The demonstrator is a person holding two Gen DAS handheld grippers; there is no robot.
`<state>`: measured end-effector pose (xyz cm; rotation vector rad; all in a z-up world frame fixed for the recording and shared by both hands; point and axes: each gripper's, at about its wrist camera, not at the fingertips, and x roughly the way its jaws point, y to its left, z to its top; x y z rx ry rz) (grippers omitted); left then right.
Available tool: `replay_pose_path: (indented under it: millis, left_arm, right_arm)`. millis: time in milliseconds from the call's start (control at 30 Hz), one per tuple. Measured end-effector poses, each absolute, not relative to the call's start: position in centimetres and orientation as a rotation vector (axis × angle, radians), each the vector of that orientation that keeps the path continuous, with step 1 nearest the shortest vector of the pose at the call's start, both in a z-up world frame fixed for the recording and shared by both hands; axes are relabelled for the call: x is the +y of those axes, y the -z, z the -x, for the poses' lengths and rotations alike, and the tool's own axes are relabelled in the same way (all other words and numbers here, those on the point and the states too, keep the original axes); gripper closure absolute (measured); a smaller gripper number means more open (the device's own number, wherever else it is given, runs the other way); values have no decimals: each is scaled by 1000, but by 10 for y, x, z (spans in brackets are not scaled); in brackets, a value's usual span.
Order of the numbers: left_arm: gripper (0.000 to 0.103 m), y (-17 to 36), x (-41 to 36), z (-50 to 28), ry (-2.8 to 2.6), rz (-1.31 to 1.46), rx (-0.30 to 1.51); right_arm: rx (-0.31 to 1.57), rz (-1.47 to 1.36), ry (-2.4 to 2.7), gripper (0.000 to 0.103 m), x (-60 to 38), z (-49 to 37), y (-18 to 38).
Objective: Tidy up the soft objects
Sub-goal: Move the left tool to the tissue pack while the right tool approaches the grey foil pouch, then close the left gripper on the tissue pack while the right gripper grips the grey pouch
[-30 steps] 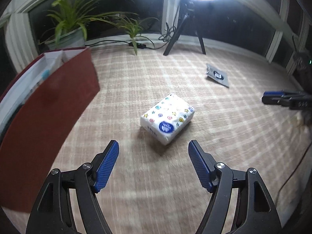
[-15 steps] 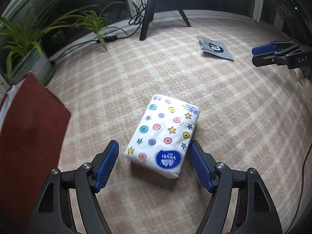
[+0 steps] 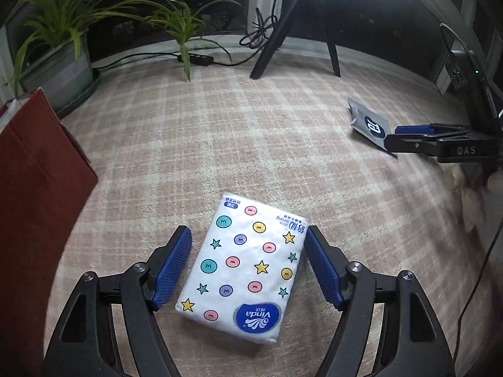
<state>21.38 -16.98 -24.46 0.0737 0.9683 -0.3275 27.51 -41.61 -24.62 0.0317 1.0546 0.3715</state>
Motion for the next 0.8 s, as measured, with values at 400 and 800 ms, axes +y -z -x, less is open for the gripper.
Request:
replay_pose_path:
  millis: [400, 800]
  left_arm:
    - [29, 243, -162, -214, 323, 14, 955]
    - [29, 245, -164, -208, 320, -40, 943]
  right_arm:
    - [1100, -91, -516, 27, -429, -336, 240]
    - [1091, 11, -541, 27, -403, -295, 247]
